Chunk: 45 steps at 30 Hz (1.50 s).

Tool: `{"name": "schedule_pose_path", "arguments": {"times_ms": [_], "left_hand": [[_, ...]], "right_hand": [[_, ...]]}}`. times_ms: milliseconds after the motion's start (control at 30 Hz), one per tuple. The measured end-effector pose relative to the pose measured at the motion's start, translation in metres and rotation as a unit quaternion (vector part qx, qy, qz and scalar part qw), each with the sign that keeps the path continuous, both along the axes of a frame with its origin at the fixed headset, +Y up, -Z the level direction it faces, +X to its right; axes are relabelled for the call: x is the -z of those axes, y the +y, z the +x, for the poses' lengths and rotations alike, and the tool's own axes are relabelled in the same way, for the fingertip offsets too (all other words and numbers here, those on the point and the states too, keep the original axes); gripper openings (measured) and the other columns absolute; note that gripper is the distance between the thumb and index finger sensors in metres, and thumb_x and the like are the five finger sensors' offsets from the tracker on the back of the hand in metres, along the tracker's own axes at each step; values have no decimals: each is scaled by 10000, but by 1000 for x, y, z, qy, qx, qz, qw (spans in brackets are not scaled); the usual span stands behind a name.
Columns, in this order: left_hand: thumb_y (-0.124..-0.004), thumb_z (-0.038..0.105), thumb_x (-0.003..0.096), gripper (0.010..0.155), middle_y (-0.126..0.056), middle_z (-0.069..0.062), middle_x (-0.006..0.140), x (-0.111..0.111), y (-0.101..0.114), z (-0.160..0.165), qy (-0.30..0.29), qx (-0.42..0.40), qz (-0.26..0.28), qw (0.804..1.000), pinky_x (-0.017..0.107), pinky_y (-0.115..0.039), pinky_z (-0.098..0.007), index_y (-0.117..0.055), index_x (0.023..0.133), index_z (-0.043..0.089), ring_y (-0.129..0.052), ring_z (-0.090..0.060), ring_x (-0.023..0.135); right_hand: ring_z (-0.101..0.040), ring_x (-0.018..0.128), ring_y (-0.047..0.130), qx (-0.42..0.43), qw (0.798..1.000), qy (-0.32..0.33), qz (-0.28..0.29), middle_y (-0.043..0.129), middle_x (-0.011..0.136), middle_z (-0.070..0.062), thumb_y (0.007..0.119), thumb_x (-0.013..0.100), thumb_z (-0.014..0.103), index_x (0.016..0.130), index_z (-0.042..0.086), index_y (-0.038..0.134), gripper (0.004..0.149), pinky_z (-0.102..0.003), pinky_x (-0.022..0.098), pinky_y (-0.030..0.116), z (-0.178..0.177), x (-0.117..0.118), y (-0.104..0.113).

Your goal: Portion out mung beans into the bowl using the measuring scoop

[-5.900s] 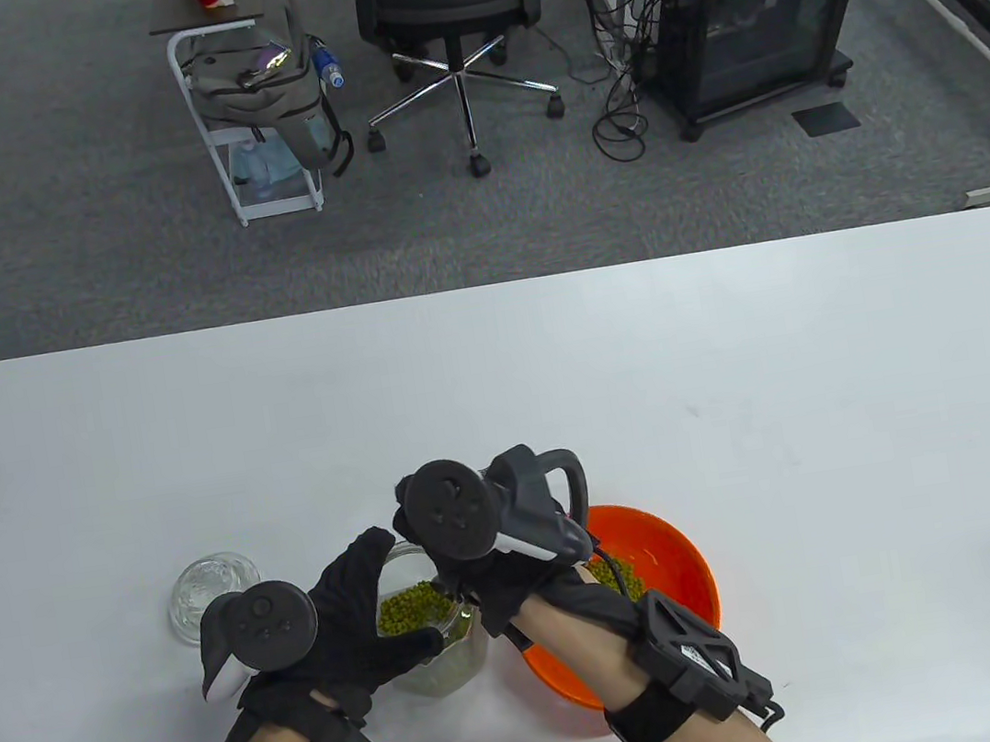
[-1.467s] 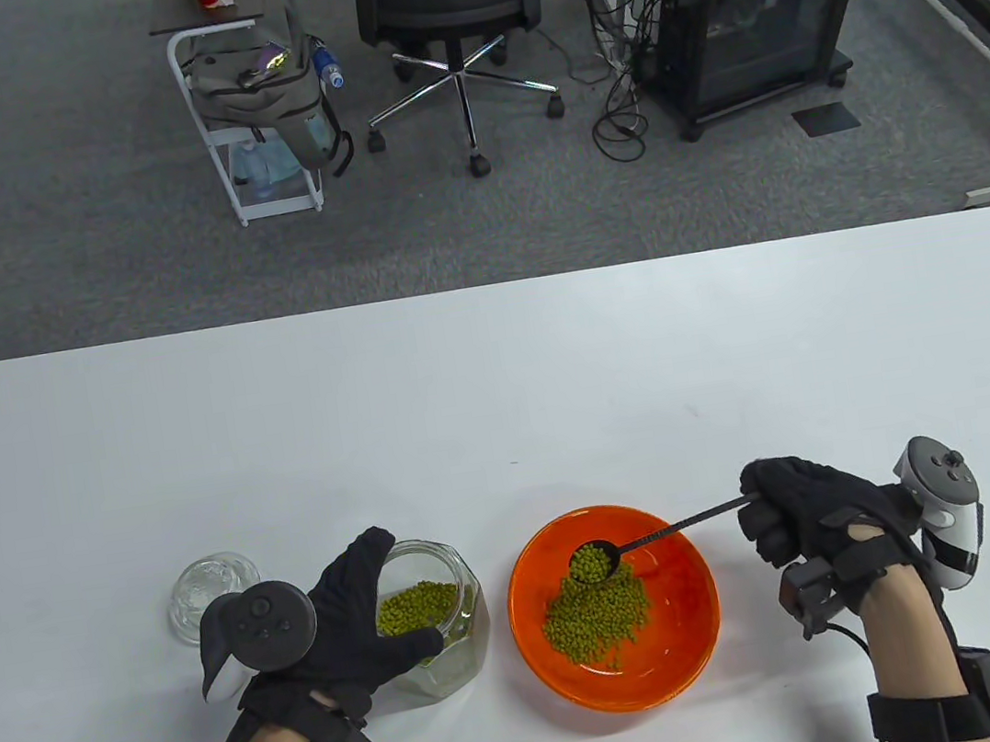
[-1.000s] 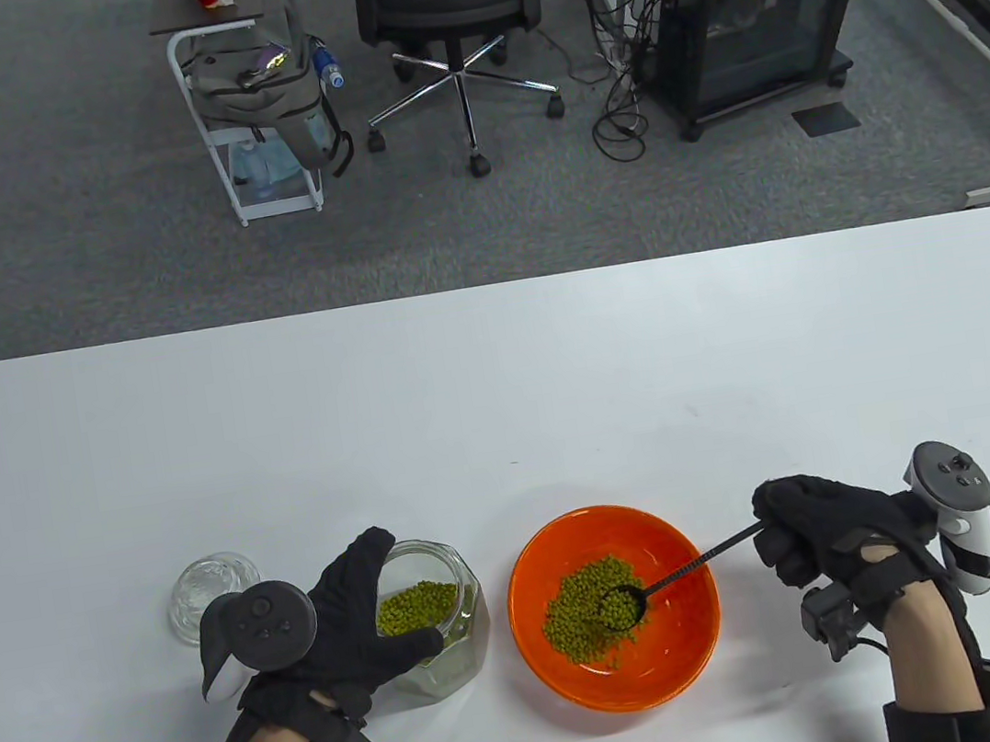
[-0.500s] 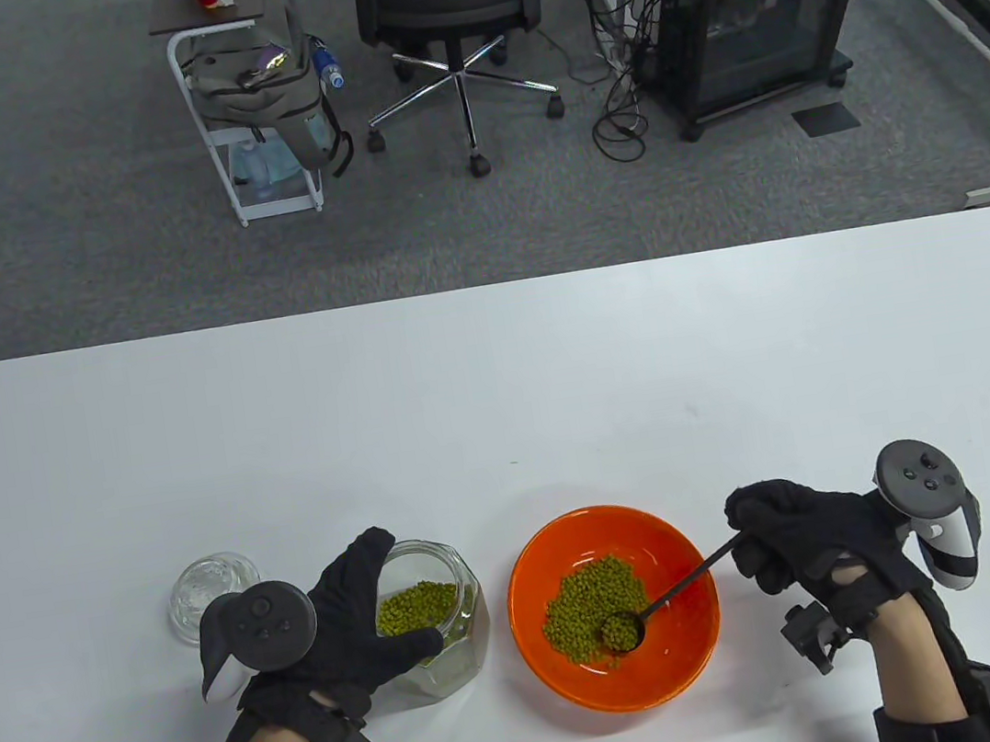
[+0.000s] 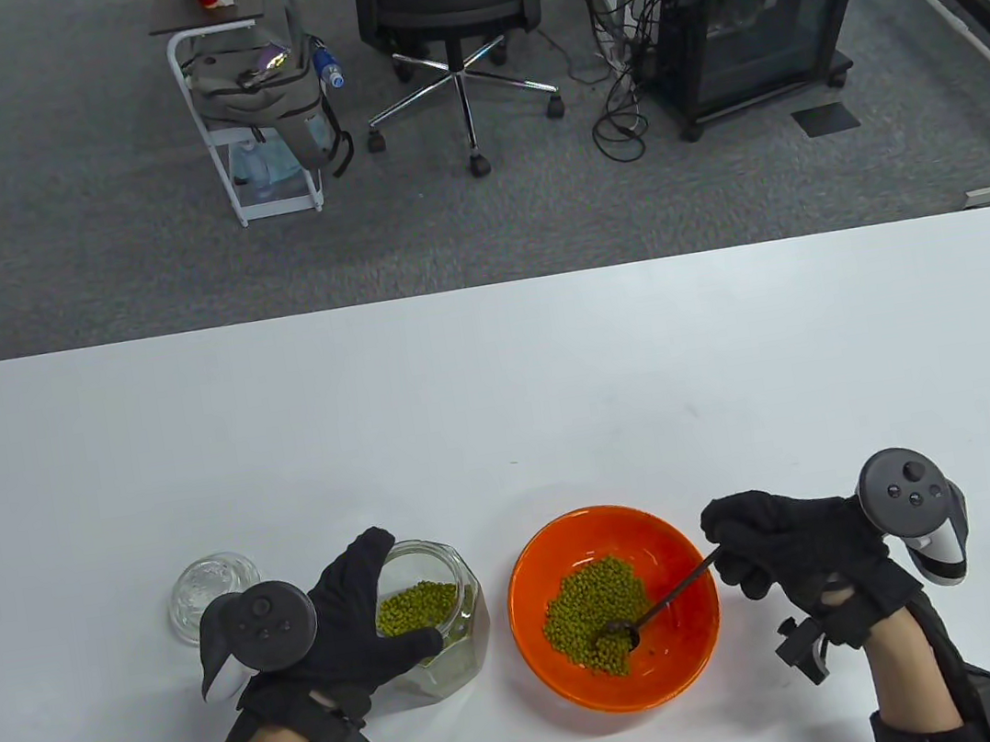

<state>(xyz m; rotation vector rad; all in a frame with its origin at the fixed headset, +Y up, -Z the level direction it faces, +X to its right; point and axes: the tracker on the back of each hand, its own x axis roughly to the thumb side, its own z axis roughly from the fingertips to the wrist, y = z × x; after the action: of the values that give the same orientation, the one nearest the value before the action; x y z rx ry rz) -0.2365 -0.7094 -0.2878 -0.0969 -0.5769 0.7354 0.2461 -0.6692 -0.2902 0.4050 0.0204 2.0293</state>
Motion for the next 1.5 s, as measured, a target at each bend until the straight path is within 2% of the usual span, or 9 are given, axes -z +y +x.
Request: {"name": "schedule_pose_path", "arguments": {"times_ms": [400,600,867,1000,1133,1267,1400,1500], "left_hand": [[-793,846,425,1190,-381,-291,1164,0,0,0,0,0,0,1000,720,-492,-760,-247,1108,39,-547,-599,1039],[-792,846,426,1189,-382,-293,1163,0,0,0,0,0,0,1000,721,-490,-760,-247,1108,39,-548,-601,1038],[-793,846,425,1192,-382,-293,1164,0,0,0,0,2,1,1000,720,-491,-761,-248,1108,36,-548,-600,1038],[-792,847,424,1191,-383,-293,1163,0,0,0,0,3,1,1000,720,-491,-761,-247,1108,38,-548,-599,1039],[-792,847,425,1191,-383,-293,1163,0,0,0,0,3,1,1000,720,-492,-760,-248,1108,37,-549,-599,1038],[-792,847,424,1192,-383,-294,1163,0,0,0,0,3,1,1000,721,-491,-760,-249,1107,35,-551,-600,1037],[-792,847,423,1194,-382,-295,1163,0,0,0,0,3,1,1000,721,-490,-761,-247,1107,34,-548,-601,1037],[-793,846,425,1192,-383,-293,1163,0,0,0,0,3,1,1000,721,-491,-760,-248,1107,35,-549,-599,1038]], "right_hand": [[-236,282,1086,-36,993,34,108,1098,511,-105,867,413,382,791,231,945,414,-388,298,911,-12,-19,24],[-249,304,1079,-26,991,33,127,1093,527,-104,864,413,380,794,236,941,414,-399,317,902,-8,-23,30],[-252,316,1079,10,993,27,117,1094,533,-98,865,413,382,795,238,941,415,-400,326,900,7,-20,28],[-237,299,1084,19,994,-12,111,1097,523,-88,859,421,390,796,225,937,418,-387,314,907,15,-18,26],[-191,238,1110,52,992,-85,73,1121,469,-67,857,438,403,786,170,938,427,-348,259,939,23,-12,19],[-181,188,1128,140,981,-136,-11,1136,424,-79,868,457,376,769,90,936,429,-343,215,955,31,-6,5],[-178,171,1135,233,962,-113,-82,1140,413,-86,871,468,367,766,62,932,431,-337,201,962,29,0,-6],[-178,165,1136,277,948,-109,-108,1143,401,-90,875,470,360,761,48,931,430,-338,194,962,18,2,2]]}}
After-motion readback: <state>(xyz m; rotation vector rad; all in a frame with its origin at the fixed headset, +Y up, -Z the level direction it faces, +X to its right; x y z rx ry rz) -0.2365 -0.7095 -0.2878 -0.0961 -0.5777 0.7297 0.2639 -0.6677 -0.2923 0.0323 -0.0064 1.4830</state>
